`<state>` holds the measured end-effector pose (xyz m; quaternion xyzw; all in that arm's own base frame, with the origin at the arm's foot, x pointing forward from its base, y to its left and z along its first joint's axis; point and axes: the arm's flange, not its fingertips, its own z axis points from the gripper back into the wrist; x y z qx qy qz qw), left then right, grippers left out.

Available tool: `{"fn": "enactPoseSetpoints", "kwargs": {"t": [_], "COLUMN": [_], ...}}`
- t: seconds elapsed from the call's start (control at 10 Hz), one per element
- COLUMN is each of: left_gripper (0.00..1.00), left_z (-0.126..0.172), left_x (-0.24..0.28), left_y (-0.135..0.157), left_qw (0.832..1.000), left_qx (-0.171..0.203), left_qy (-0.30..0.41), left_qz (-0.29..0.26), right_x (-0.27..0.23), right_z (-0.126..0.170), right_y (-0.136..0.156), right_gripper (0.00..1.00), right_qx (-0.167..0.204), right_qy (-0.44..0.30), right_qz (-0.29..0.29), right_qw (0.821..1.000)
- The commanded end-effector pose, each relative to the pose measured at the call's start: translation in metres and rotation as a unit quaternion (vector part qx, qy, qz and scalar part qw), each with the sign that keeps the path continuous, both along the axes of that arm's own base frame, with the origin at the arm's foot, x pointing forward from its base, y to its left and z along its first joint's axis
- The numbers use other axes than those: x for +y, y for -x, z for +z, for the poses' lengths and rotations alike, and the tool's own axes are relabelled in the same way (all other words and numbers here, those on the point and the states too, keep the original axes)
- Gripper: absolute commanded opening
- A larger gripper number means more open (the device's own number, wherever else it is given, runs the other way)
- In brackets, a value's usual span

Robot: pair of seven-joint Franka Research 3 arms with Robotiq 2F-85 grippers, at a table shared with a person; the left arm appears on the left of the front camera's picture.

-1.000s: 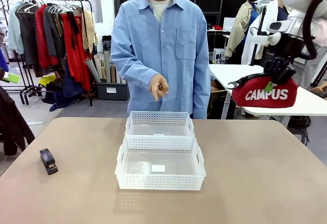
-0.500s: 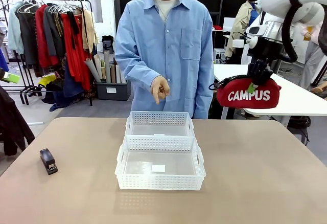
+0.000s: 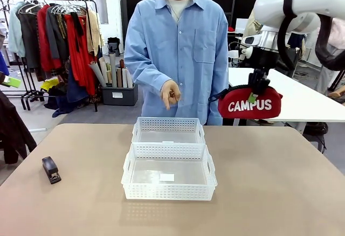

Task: Distribute items into two baskets.
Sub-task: Move the picked Pencil pouch towards the Organizing basket indicated by the person, stopping as directed.

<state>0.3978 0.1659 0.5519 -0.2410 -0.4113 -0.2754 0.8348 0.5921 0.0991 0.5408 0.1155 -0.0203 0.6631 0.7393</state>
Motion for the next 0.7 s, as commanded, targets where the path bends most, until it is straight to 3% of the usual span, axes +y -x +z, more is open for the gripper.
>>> {"fn": "enactPoseSetpoints", "kwargs": {"t": [0.0,0.6], "left_gripper": [1.0,1.0], "left_z": [0.0,0.0], "left_x": [0.0,0.0], "left_y": [0.0,0.0], "left_qw": [1.0,1.0], "left_qx": [-0.007,-0.007], "left_qy": [0.008,0.008], "left_qz": [-0.004,-0.004], "right_x": [0.013,0.05], "right_z": [0.001,-0.034], "right_y": [-0.011,-0.032], "right_gripper": [0.0,0.0], "right_qx": [-0.007,0.006], "right_qy": [0.011,0.011], "right_qz": [-0.013,0.001], "right_qw": [1.0,1.0]}}
